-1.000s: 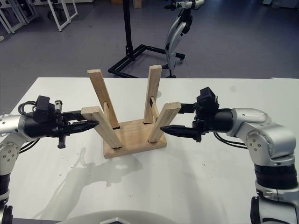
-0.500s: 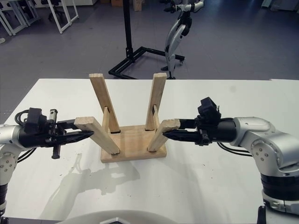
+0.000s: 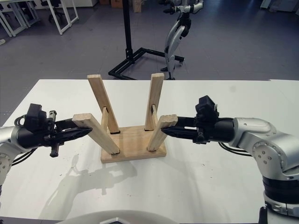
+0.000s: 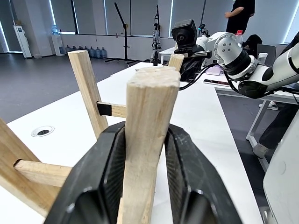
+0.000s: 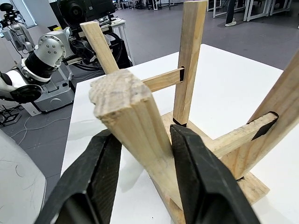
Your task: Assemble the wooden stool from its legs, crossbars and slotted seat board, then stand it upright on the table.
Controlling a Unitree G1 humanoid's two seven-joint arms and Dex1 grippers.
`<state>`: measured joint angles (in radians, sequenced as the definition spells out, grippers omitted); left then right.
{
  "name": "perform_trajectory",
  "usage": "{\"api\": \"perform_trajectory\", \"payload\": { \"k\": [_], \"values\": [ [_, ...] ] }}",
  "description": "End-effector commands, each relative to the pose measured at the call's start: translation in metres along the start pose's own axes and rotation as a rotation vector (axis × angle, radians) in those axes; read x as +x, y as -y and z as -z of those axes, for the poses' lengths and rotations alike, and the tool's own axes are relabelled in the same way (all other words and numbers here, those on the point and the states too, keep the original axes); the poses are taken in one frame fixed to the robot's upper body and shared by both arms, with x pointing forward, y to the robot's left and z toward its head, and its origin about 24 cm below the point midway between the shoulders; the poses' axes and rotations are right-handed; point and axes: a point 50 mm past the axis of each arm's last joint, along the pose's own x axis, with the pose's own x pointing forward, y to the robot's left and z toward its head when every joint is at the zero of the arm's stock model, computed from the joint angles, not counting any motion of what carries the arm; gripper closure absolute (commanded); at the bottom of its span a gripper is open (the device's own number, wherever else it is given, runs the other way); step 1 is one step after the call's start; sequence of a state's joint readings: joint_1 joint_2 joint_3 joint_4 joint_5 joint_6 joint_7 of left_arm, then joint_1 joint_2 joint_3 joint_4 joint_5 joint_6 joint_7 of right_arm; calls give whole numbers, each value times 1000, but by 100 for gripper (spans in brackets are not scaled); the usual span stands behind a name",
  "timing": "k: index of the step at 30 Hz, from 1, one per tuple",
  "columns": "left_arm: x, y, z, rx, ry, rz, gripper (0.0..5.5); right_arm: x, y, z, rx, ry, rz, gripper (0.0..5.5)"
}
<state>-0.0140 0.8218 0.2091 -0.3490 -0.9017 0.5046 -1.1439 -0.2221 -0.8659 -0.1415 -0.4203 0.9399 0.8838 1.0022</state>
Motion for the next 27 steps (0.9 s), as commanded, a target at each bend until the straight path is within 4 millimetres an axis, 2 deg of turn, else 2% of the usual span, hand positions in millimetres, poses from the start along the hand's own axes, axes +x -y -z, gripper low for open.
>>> {"api": "perform_trajectory", "payload": {
  "k": [1,7,8,12,16,19,22,24,26,27],
  "values": [
    [-5,7,23,-285,-143,66,443,1,0,12,134,-54,-58,385],
    [2,6,15,-272,-142,72,443,2,0,11,151,-43,-74,385],
    [3,7,13,-263,-125,81,411,2,0,10,150,-43,-78,385],
    [11,6,7,-242,-98,70,325,3,1,8,145,-49,-75,290],
    [9,2,6,-228,-115,40,258,4,2,10,133,-63,-57,211],
    [-6,1,15,-244,-220,37,207,2,4,15,120,-86,-33,151],
    [-26,-4,14,-243,-289,38,172,-2,9,24,96,-111,20,91],
    [-40,-11,12,-234,-326,11,172,-5,13,30,77,-131,60,91],
    [-51,-20,-1,-178,-317,-59,172,-13,19,39,79,-154,104,91],
    [-52,-22,-15,-153,-278,-98,172,-18,22,46,83,-173,130,91]
  ]
}}
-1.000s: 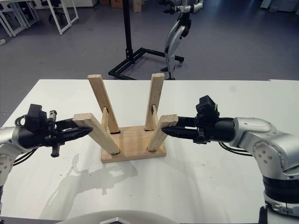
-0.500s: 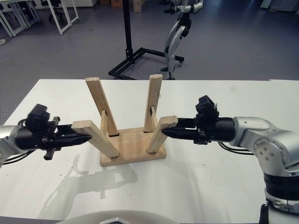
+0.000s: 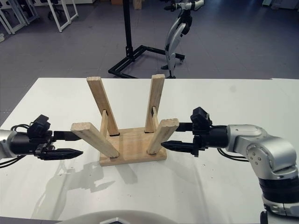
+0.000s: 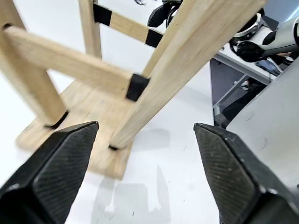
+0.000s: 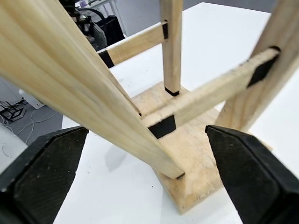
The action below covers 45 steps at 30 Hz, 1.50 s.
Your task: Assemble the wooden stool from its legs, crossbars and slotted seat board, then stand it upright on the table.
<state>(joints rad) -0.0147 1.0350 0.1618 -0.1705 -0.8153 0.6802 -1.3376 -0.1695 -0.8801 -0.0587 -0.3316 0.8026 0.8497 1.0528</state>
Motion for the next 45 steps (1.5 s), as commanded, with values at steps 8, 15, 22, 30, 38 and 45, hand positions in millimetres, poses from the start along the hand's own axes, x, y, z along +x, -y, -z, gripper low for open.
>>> {"api": "perform_trajectory", "payload": {
  "k": [8,15,22,30,38,45],
  "values": [
    [20,75,-145,312,424,-88,172,-23,26,58,6,-126,232,91],
    [73,99,-141,166,504,46,172,-17,29,57,-14,-107,239,91],
    [43,130,-215,260,903,171,172,-15,29,53,-26,-94,233,91],
    [115,69,-35,-255,281,171,172,-11,31,47,-50,-84,236,91],
    [90,86,-130,-16,583,365,172,-8,27,53,-45,-84,234,91],
    [43,114,-198,245,733,531,172,-7,26,58,-34,-74,245,91]
  ]
}}
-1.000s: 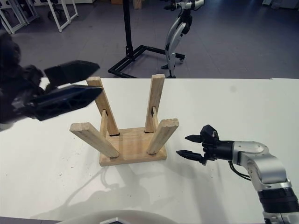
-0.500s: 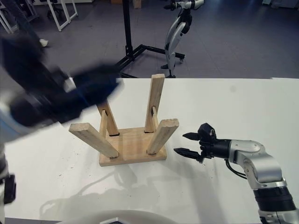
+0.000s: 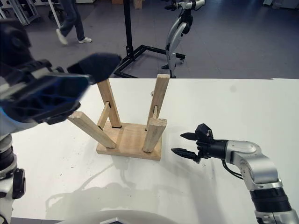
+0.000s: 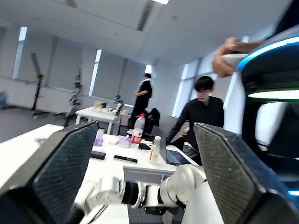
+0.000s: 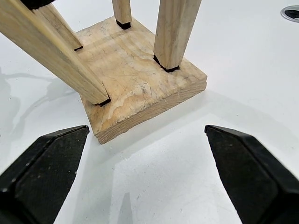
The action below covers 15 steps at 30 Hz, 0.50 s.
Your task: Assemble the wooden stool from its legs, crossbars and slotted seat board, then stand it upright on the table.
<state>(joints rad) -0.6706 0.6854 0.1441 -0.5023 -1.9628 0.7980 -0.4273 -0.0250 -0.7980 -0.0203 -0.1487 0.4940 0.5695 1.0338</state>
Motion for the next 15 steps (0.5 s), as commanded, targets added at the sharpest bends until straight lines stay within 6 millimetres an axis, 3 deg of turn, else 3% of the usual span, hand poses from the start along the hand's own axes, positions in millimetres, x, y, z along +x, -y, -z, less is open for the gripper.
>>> {"api": "perform_trajectory", "payload": {
  "k": [1,3,5,11,15],
  "values": [
    [3,-4,-61,200,51,-149,172,1,0,-1,-10,12,14,91],
    [-9,-44,-79,347,38,-513,172,5,0,-1,-13,20,20,91],
    [-23,-78,-76,398,-19,-730,172,8,1,-4,-24,34,41,91],
    [-43,-161,-15,269,-150,-842,172,26,-3,-9,-49,44,80,91],
    [-54,-194,-9,289,-175,-934,172,36,-11,-8,-41,39,61,91]
  ]
}}
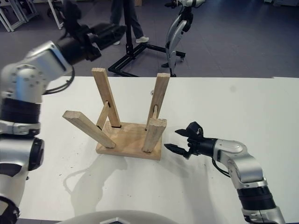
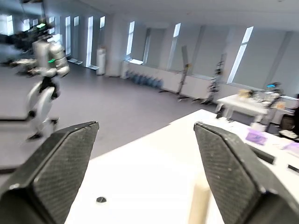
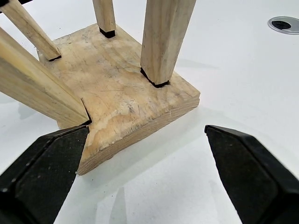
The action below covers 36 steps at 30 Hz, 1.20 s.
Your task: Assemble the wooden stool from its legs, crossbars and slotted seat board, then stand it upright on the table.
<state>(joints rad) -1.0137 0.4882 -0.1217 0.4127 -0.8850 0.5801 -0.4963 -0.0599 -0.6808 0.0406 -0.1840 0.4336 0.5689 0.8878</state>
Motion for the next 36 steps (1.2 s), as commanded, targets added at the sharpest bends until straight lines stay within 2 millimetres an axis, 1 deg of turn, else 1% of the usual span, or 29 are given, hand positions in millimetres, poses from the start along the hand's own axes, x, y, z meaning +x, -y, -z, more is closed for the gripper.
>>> {"api": "perform_trajectory", "payload": {
  "k": [1,4,7,8,9,10,11,12,13,14,15,16,17,19,20,21,23,24,25,26,27,28,29,30,31,32,33,34,36],
  "values": [
    [14,-13,-11,67,15,-45,172,6,-6,-2,-10,-11,-5,91],
    [18,-15,-28,90,71,-44,172,7,-6,-1,-6,-11,4,91],
    [20,-11,-70,92,319,-73,172,8,-3,-3,-6,0,24,91],
    [20,-11,-78,122,359,-98,172,8,-2,-3,-6,2,27,91],
    [22,-14,-75,149,327,-123,172,8,-3,-3,-6,2,28,91],
    [24,-22,-57,165,222,-163,172,8,-3,-3,-6,2,27,91],
    [24,-31,-26,165,58,-174,172,9,-3,-3,-6,2,25,91],
    [18,-41,12,144,-119,-186,172,9,-3,-3,-7,2,23,91],
    [11,-46,40,125,-259,-167,172,9,-4,-3,-8,2,22,91],
    [1,-51,64,108,-361,-170,172,9,-4,-3,-9,2,19,91],
    [-7,-53,82,94,-440,-153,172,9,-3,-4,-10,2,17,91],
    [-14,-54,94,84,-491,-141,172,8,-3,-4,-11,1,18,91],
    [-18,-55,101,77,-524,-127,172,8,-2,-4,-11,0,19,91],
    [-20,-54,101,66,-518,-113,172,8,-2,-5,-12,0,21,91],
    [-17,-53,95,65,-493,-108,172,8,-2,-5,-11,1,23,91],
    [-13,-51,86,72,-451,-102,172,8,-2,-4,-9,1,25,91],
    [-2,-44,57,92,-328,-73,172,7,-2,-3,-6,1,31,91],
    [4,-39,35,115,-248,-54,172,7,-2,-2,-5,0,33,91],
    [10,-31,5,124,-131,-24,172,7,-2,-2,-4,-1,33,91],
    [13,-21,-31,143,2,14,172,6,-2,-1,-3,-4,33,91],
    [12,-9,-65,155,124,65,172,5,-1,-1,-2,-7,35,91],
    [9,2,-92,157,222,114,172,4,0,0,-1,-10,38,91],
    [6,10,-111,158,289,150,172,3,1,1,-1,-13,41,91],
    [-3,18,-129,183,342,179,172,1,3,-1,-5,-13,49,91],
    [-12,22,-139,203,367,198,172,0,5,-2,-11,-13,54,91],
    [-24,24,-143,223,358,219,172,-4,8,-6,-18,-12,57,91],
    [-41,21,-137,238,304,248,172,-10,12,-11,-26,-11,60,91],
    [-56,18,-127,241,238,270,172,-16,14,-15,-32,-9,57,91],
    [-99,6,-87,204,11,311,172,-32,15,-28,-34,2,-2,91]
  ]
}}
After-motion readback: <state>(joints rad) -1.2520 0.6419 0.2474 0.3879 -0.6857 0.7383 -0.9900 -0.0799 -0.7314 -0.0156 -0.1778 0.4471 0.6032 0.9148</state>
